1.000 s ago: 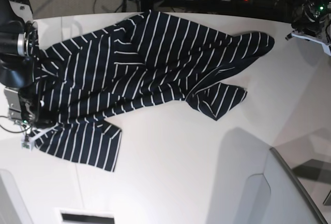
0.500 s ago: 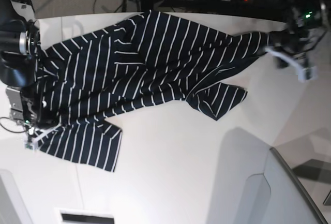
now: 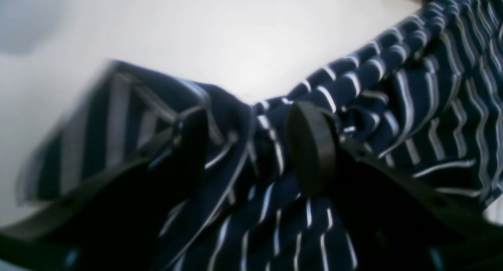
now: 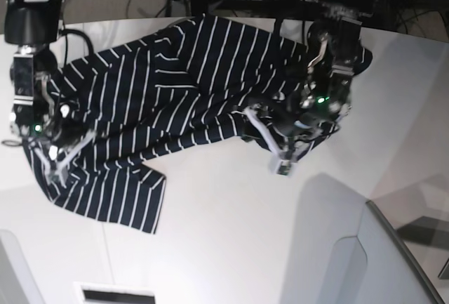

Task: Layout the t-shirt on the table in an organized manner, then fold the t-shirt properly
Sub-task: 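Grasp the shirt edges with both grippers and pull them apart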

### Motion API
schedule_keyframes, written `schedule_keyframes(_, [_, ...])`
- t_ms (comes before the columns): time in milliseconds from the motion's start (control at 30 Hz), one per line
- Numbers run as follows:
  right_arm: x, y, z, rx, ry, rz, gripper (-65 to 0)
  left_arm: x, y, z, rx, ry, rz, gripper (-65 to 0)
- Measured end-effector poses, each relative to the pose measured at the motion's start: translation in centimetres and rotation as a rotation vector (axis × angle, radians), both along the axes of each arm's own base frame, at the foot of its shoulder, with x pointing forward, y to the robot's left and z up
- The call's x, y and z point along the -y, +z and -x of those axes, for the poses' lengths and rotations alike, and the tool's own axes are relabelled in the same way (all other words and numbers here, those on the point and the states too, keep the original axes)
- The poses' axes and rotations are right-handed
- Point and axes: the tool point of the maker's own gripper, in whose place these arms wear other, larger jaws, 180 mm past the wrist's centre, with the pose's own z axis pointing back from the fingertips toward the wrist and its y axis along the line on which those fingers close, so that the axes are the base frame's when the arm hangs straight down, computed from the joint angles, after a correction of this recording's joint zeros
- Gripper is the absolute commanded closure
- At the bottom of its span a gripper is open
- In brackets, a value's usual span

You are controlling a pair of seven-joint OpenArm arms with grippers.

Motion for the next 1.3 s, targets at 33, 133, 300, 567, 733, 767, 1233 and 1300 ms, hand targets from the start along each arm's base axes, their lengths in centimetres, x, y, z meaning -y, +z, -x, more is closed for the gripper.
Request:
schedule_keyframes(33, [-0.3, -0.6, 0.8, -0.019, 0.0, -0.009, -1.5, 0.1, -0.8, 0.0, -0.021, -0.006, -0.005, -33.4])
schedule_keyframes(133, [0.1, -1.7, 2.6, -0.056, -0.004, 0.001, -1.5, -1.0, -3.1, 0.3, -0.092, 0.013, -0.032, -33.4])
schedule_keyframes(300, [0.4, -3.0, 5.0, -0.107, -0.006, 0.006, -1.5, -3.7, -5.8, -0.5, -0.053, 0.049, -0.047, -33.4])
schedule_keyframes(567, [0.4, -4.0, 7.5, -0.183, -0.005, 0.006, -1.5, -7.5, -7.1, -4.4, 0.128, 0.061, -0.151, -33.4])
schedule_keyframes(733, [0.7, -4.2, 7.4, -0.195, -0.008, 0.002, -1.5, -9.0, -6.8, -7.1, 0.129, 0.077, -0.185, -33.4])
schedule_keyframes(767, [0.7, -4.2, 7.2, -0.193, -0.009, 0.002, -1.5, -9.3, -6.8, -7.6, 0.133, 0.081, -0.187, -33.4])
schedule_keyframes(1233, [-0.8, -3.6, 1.2, -0.191, 0.099, 0.056, -1.5, -11.8, -2.6, -11.6, 0.149, 0.117, -0.262, -33.4])
schedule_keyframes(1300, [-0.7, -3.5, 1.2, -0.188, 0.105, 0.061, -1.5, -13.2, 0.6, -12.3, 0.207, 0.187, -0.253, -33.4])
